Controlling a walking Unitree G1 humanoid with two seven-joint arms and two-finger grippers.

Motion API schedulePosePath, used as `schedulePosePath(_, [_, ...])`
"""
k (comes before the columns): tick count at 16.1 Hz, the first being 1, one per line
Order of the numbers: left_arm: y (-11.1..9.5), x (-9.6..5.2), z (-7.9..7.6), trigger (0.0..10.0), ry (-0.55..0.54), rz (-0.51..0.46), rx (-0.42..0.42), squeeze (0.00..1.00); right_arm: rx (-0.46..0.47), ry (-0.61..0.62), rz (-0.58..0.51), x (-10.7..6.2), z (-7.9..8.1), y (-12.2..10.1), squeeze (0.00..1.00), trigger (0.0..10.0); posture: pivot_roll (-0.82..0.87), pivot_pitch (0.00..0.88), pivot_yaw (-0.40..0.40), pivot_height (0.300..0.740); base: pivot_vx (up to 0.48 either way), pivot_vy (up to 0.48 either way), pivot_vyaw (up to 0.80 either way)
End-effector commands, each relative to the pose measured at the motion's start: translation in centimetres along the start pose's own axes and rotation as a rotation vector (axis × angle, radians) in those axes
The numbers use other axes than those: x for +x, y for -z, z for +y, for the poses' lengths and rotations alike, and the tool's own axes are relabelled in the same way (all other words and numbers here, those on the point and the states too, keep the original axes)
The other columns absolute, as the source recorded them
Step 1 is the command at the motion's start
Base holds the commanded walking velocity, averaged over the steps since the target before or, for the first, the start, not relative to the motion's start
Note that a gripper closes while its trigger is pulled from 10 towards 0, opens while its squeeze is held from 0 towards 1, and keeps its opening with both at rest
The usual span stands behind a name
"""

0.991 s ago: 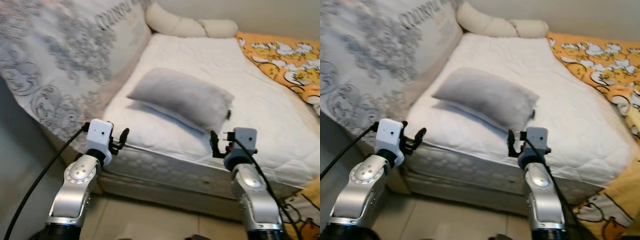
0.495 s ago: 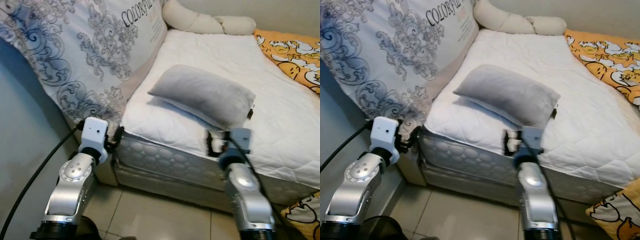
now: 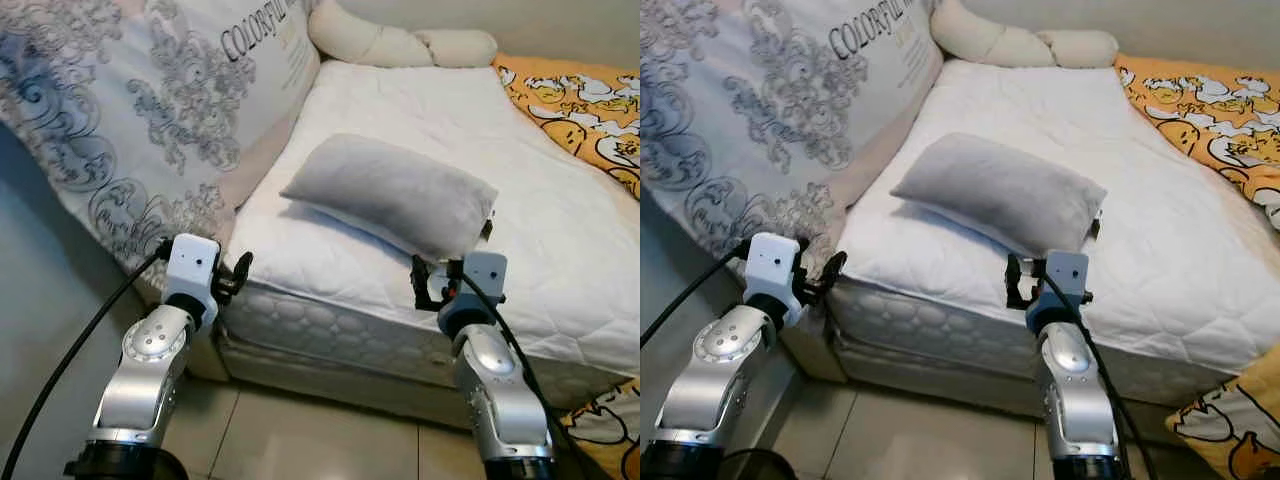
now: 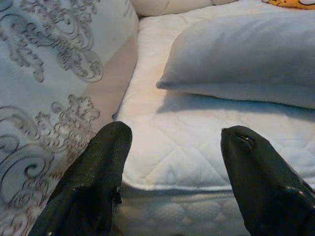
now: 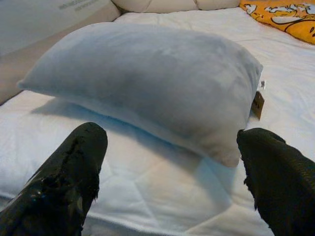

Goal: Clean up the room

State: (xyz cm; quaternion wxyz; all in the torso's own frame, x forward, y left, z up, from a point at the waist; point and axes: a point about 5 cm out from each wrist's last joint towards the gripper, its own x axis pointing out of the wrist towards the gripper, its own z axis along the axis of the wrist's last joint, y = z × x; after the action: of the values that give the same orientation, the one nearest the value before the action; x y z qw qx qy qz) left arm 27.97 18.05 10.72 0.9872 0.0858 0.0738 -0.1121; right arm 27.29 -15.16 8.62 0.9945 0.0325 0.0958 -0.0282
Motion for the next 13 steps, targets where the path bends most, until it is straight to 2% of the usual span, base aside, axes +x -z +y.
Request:
schedulePosePath(1, [-0.05, 0.14, -0.04, 10.0, 0.008, 0.000, 0.012, 0.00, 0.001, -0.012, -0.014, 0.35, 0.30, -0.49, 0.00, 10.0, 0.07, 0.000, 0.018, 0.740, 0.300, 0.000, 0.00])
schedulePosePath(3, [-0.01, 0.10, -0.06, 10.0, 0.009, 0.001, 0.010, 0.00, 0.002, -0.013, -0.011, 0.35, 0.26, -0.44, 0.00, 10.0, 0.07, 0.000, 0.019, 0.740, 0.300, 0.000, 0.00])
schedulePosePath(6, [0.04, 0.08, -0.04, 10.0, 0.007, 0.003, 0.005, 0.00, -0.011, -0.021, -0.024, 0.47, 0.14, -0.71, 0.00, 10.0, 0.07, 0.000, 0.021, 0.740, 0.299, 0.000, -0.80])
schedulePosePath(8, [0.20, 0.06, 0.08, 10.0, -0.001, 0.007, -0.003, 0.00, -0.042, -0.029, -0.047, 0.51, 0.04, -1.07, 0.00, 10.0, 0.07, 0.000, 0.020, 0.740, 0.300, 0.000, 0.00])
schedulePosePath(13, [0.18, 0.06, 0.11, 10.0, -0.009, 0.005, -0.017, 0.00, -0.048, -0.039, -0.064, 0.60, 0.08, -1.35, 0.00, 10.0, 0.07, 0.000, 0.018, 0.740, 0.298, 0.000, 0.00])
